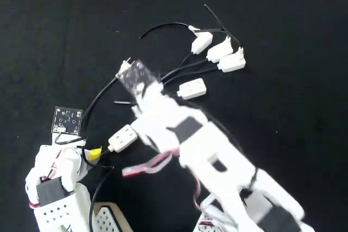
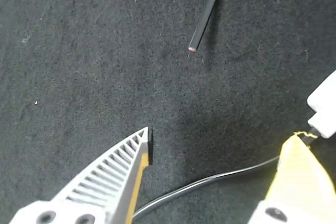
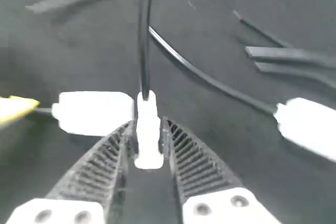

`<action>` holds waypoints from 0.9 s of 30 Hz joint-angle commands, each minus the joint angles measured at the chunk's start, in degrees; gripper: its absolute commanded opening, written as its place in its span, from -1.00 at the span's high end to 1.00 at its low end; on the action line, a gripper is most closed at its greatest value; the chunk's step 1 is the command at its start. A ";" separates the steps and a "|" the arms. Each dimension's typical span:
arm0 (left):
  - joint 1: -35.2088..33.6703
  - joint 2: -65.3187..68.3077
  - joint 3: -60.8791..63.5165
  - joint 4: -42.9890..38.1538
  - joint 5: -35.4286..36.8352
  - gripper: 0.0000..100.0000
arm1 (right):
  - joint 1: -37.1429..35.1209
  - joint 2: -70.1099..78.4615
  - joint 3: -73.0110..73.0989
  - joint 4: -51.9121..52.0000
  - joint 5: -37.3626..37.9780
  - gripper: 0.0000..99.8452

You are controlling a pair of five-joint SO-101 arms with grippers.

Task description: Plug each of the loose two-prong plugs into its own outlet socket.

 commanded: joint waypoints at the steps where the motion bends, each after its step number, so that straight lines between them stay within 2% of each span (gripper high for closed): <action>1: 0.57 -0.26 0.13 -0.97 0.09 0.25 | -2.55 -7.96 9.54 -15.30 -3.78 0.98; 4: 0.57 -0.35 -0.04 -1.05 0.26 0.25 | -3.43 -9.71 16.04 -24.35 -3.69 0.98; 6: 0.66 -0.35 -0.84 -1.05 2.29 0.25 | -3.87 -9.98 17.80 -26.29 -3.69 0.98; 9: 1.98 -0.35 -4.53 -2.20 12.04 0.25 | -4.84 -10.15 17.98 -26.55 -4.13 0.98; 12: 6.29 -0.26 -9.01 -4.13 22.15 0.25 | -6.33 -10.24 18.24 -26.46 -3.78 0.98; 16: 14.29 0.00 -10.33 -10.64 29.27 0.25 | -9.41 -10.33 19.47 -26.55 -3.69 0.98; 19: 18.33 0.09 -9.63 -14.07 32.18 0.25 | -10.29 -10.33 19.82 -26.46 -3.69 0.98; 27: 26.07 0.09 -7.78 -14.86 32.97 0.25 | -10.37 -15.25 21.93 -26.37 -3.60 0.98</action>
